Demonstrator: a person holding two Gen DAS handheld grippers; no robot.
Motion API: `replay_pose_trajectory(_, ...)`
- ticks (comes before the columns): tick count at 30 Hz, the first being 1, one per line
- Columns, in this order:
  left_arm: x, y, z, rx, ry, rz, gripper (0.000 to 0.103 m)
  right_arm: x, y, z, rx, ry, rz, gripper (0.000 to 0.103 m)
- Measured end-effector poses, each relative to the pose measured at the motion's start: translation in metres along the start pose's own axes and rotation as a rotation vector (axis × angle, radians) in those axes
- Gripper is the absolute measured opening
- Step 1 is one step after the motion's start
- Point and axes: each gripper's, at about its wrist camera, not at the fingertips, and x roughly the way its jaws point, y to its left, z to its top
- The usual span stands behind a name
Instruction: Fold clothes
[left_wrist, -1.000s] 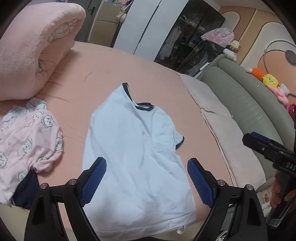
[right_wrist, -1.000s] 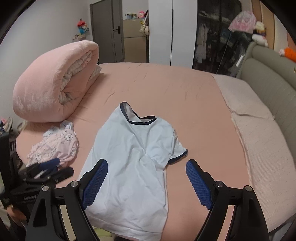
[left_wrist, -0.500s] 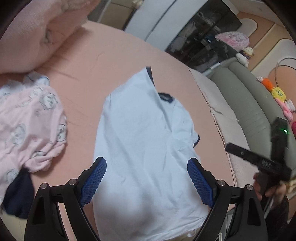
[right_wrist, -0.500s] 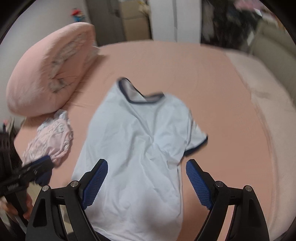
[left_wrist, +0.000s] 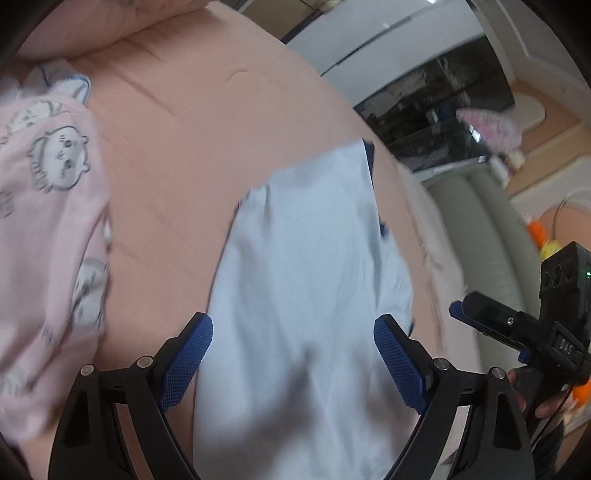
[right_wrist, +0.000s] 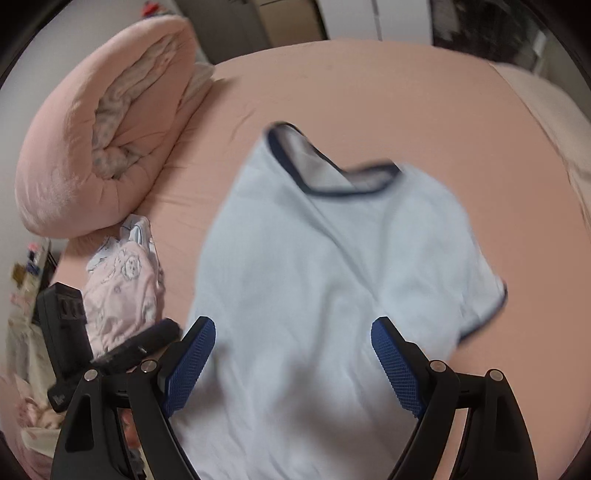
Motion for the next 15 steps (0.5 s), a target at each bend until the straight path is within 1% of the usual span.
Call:
replay_pose_trajectory(2,0.000,0.011,0.013,-0.052,-0.014,-0.033,0.090,0.003,0.021,0.016,-0.036,-0.030,-0.013,0.086)
replay_pose_trajectory(3,0.001,0.016,0.018,-0.073,-0.016,-0.042,0.090,0.006,0.033,0.020,-0.059,-0.049,-0.035,0.086)
replay_pose_trajectory(5,0.003,0.024,0.028,-0.117,-0.014,-0.070,0.090,0.014,0.049,0.019,-0.099,-0.065,-0.092,0.086)
replay_pose_trajectory(6,0.004,0.028,0.033,-0.144,-0.009,-0.095,0.090,0.023,0.058,0.016,-0.119,-0.066,-0.129,0.086)
replay_pose_trajectory(7,0.005,0.033,0.037,-0.176,0.000,-0.132,0.090,0.033,0.060,0.014,-0.114,-0.056,-0.132,0.086)
replay_pose_trajectory(8,0.007,0.036,0.040,-0.201,0.010,-0.153,0.090,0.044,0.062,0.011,-0.104,-0.045,-0.130,0.086)
replay_pose_trajectory(9,0.009,0.037,0.043,-0.205,0.020,-0.143,0.090,0.054,0.064,0.008,-0.094,-0.033,-0.128,0.086)
replay_pose_trajectory(12,0.018,0.030,0.049,-0.168,0.059,-0.085,0.090,0.074,0.063,0.004,0.008,-0.032,-0.055,0.086)
replay_pose_trajectory(15,0.029,0.028,0.051,-0.170,0.120,-0.083,0.090,0.089,0.068,0.003,0.061,-0.072,-0.111,0.086)
